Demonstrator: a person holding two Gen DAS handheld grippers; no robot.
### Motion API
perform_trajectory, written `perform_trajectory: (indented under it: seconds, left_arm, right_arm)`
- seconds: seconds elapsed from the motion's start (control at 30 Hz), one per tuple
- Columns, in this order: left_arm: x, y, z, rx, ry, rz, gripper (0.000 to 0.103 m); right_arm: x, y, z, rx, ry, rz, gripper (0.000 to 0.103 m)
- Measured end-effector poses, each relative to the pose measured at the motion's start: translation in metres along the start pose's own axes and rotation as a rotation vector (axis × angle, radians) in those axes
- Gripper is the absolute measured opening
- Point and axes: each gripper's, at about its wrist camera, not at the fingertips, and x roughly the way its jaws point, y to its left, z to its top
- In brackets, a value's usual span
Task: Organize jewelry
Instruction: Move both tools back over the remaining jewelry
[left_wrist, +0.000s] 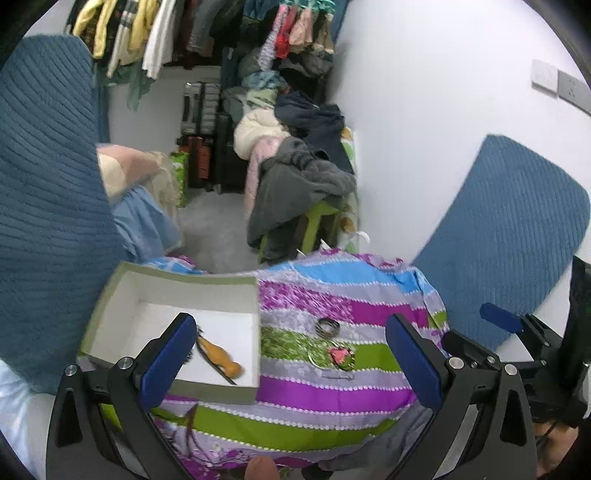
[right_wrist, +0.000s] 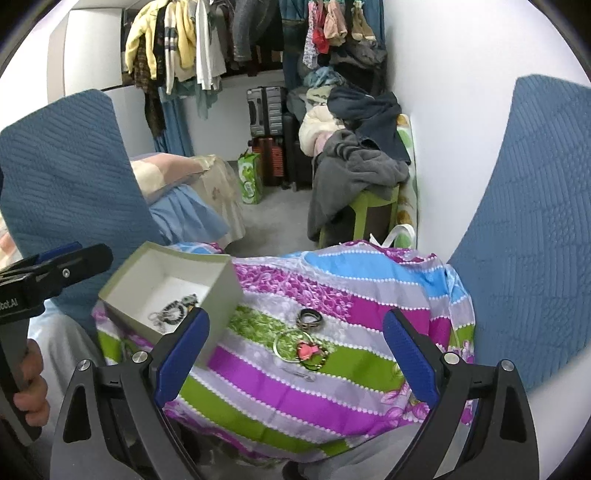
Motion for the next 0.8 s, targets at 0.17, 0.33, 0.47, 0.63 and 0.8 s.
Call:
perform_trajectory:
  seconds: [0.17,0.33,0.47,0.63,0.8]
  left_arm:
    - [0.039,-0.002,-0.026,-0.013,0.091,0.010,0.102]
    - [0.067,0.000,-0.044,-0.043,0.148,-0.043,0.101]
    - [0.085,-0.007,-0.052,-0.019,0.183,-0.065,0.101]
    - [0.111,-0.018,-0.062,-0.023,0.224,-0.110,0.084]
    - [0.142,-0.031,-0.074,-0.012,0.278,-0.125,0.065]
  right_arm:
    - [0.019,-0.013,-0.022,-0.004,-0.003,-0.009,0.095]
    - [0.048,-0.030,-0.042,0.054,0.021,-0.001,0.086]
    - [0.072,-0.044,-0.054,0.086,0.054,0.006,0.070]
    - [0.109,-0.061,-0.069,0.131,0.135,0.067,0.056]
    - [0.144,-0.066,-0.078,0.137,0.209,0.141,0.051]
